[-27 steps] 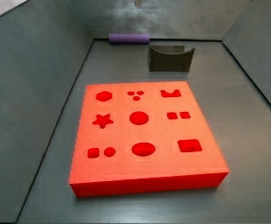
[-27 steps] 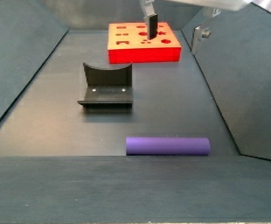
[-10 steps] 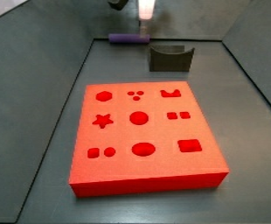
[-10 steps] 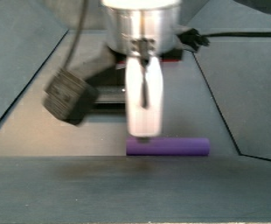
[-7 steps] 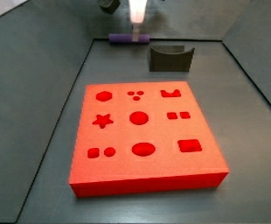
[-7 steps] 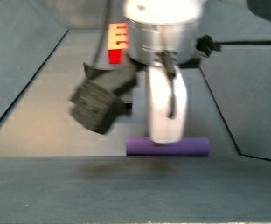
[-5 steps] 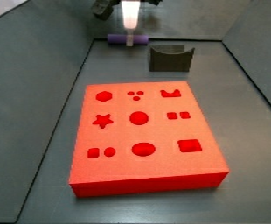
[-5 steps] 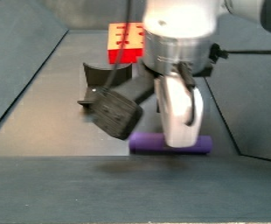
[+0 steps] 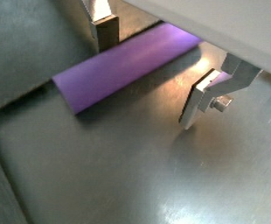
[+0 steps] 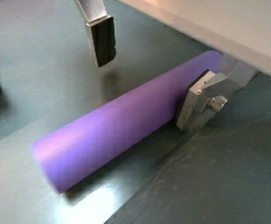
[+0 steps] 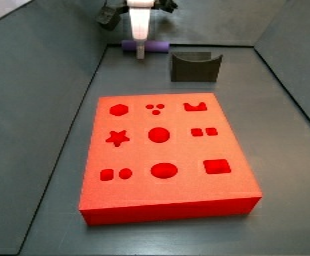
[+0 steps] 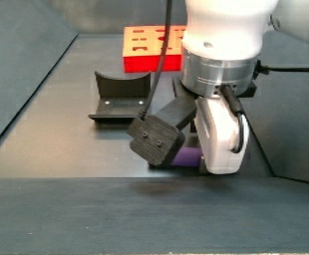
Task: Pick up the round object. Move up. Place the round object on the fixture. Regrasp the round object. Move to above the board. Insert the round object.
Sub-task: Pick up the round object.
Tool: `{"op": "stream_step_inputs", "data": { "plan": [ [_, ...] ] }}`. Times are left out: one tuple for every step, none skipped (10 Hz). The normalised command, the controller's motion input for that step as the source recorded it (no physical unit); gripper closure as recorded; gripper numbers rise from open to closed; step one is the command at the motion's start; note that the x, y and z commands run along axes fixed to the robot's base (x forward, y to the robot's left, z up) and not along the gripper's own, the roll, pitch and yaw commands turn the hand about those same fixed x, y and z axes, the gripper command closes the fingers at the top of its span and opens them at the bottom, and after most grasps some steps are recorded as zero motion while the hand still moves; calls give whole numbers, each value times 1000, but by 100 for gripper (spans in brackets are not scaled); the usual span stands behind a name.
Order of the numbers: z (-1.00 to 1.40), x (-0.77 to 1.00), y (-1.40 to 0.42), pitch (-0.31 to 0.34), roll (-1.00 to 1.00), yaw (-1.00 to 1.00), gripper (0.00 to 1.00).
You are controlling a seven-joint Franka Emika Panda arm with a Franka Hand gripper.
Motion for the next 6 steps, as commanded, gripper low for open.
{"op": "stream_step_inputs", "data": {
  "plan": [
    [-366,-43,-20,-56,-131,0,0],
    [-254,0,0,-30,-109,0,0],
    [-123,-11,0,-59,-99,0,0],
    [0,0,0,-10,-6,0,0],
    [0,0,0,0,0,0,0],
    [0,0,0,0,0,0,100]
  ]
}}
